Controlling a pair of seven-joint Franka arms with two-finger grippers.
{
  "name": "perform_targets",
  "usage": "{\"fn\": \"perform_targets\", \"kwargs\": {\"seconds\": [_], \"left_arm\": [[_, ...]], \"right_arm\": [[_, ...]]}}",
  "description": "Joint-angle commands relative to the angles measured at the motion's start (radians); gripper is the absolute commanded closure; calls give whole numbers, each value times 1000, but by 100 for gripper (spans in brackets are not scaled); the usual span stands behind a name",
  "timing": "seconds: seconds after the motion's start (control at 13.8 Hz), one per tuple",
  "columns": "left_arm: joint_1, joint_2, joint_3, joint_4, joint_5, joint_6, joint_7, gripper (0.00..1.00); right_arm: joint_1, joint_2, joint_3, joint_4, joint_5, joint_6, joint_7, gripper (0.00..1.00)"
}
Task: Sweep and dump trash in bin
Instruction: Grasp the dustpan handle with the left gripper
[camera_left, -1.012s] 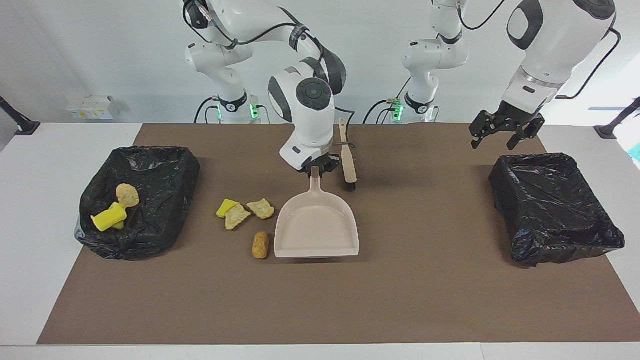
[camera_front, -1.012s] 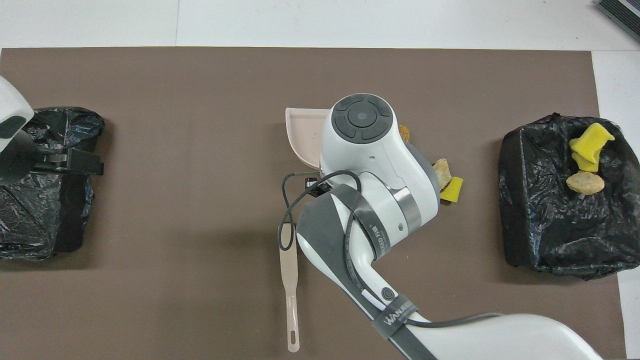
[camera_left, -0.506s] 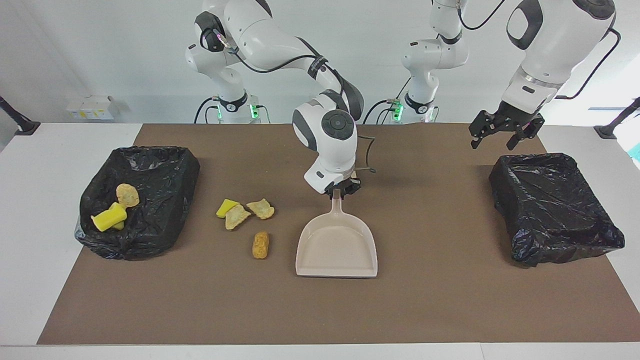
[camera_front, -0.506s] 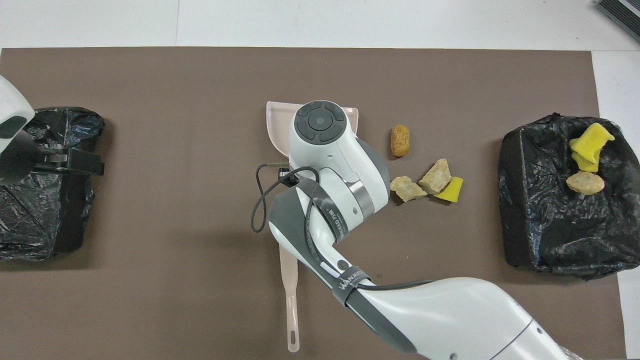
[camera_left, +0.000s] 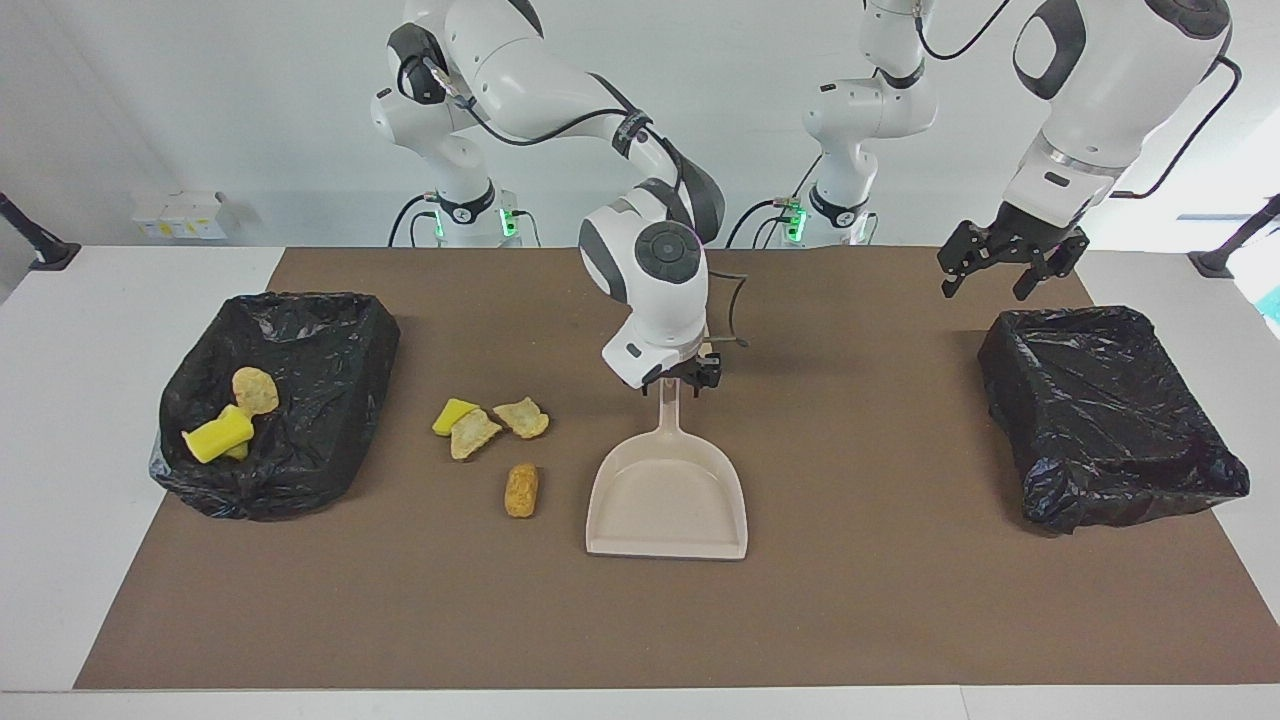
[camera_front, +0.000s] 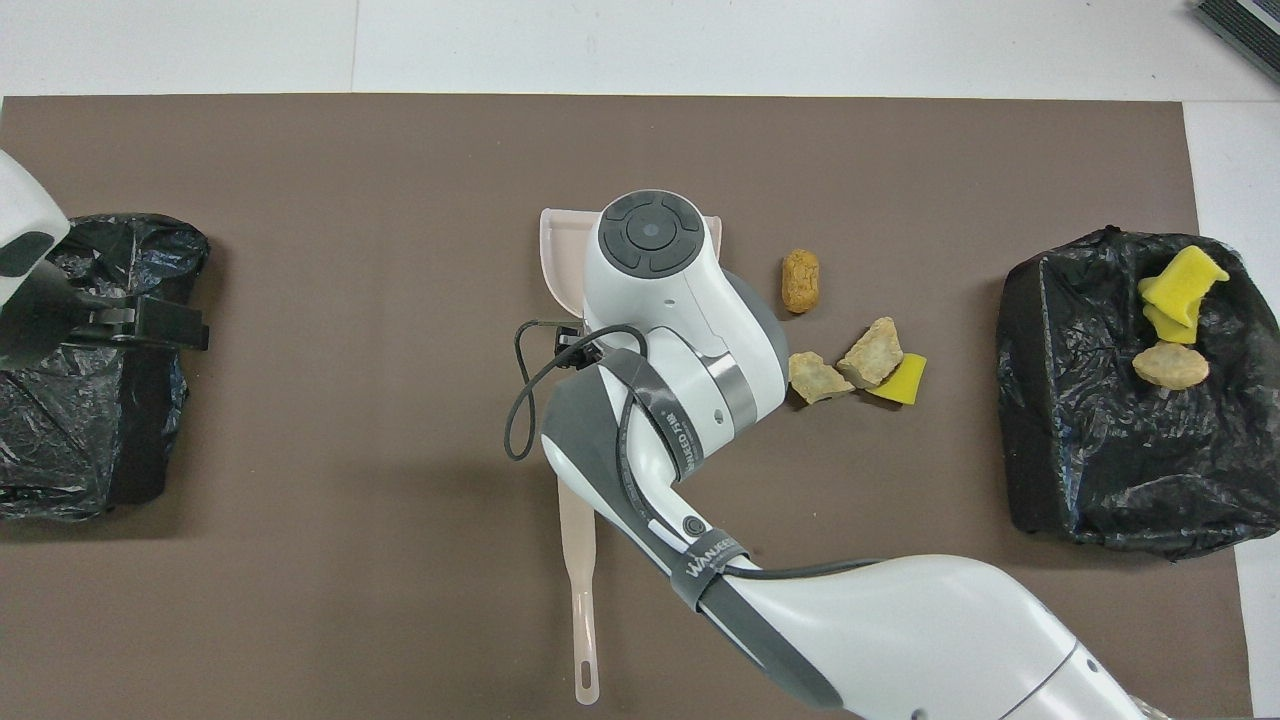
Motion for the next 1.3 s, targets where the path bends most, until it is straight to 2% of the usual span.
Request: {"fn": "perform_targets", "kwargs": {"seconds": [0.0, 0.29, 0.43, 0.72, 0.87, 1.01, 1.16, 1.23], "left_arm": [[-4, 15, -9, 5, 5, 72, -96, 0], [-54, 50, -17, 7, 5, 181, -196, 0], [-77, 72, -20, 13, 5, 227, -241, 0], [-152, 121, -20, 19, 8, 296, -342, 0], [-223, 171, -20, 31, 18, 307, -419, 0], [-286, 225, -18, 69, 41, 333, -495, 0], [-307, 246, -20, 83, 45, 335, -511, 0], [-355, 291, -18, 105, 46, 343, -546, 0]], "right_arm": [[8, -62, 0, -29, 18, -23, 45, 0], [52, -201, 1, -236, 20, 24, 153, 0], [115, -254, 1, -325, 21, 59, 154, 0], [224, -422, 3, -627, 21, 246, 235, 0], [272, -500, 1, -770, 23, 322, 258, 0], [310, -551, 3, -853, 23, 352, 275, 0], [330, -579, 5, -890, 24, 351, 278, 0], [345, -579, 5, -895, 34, 353, 288, 0]]}}
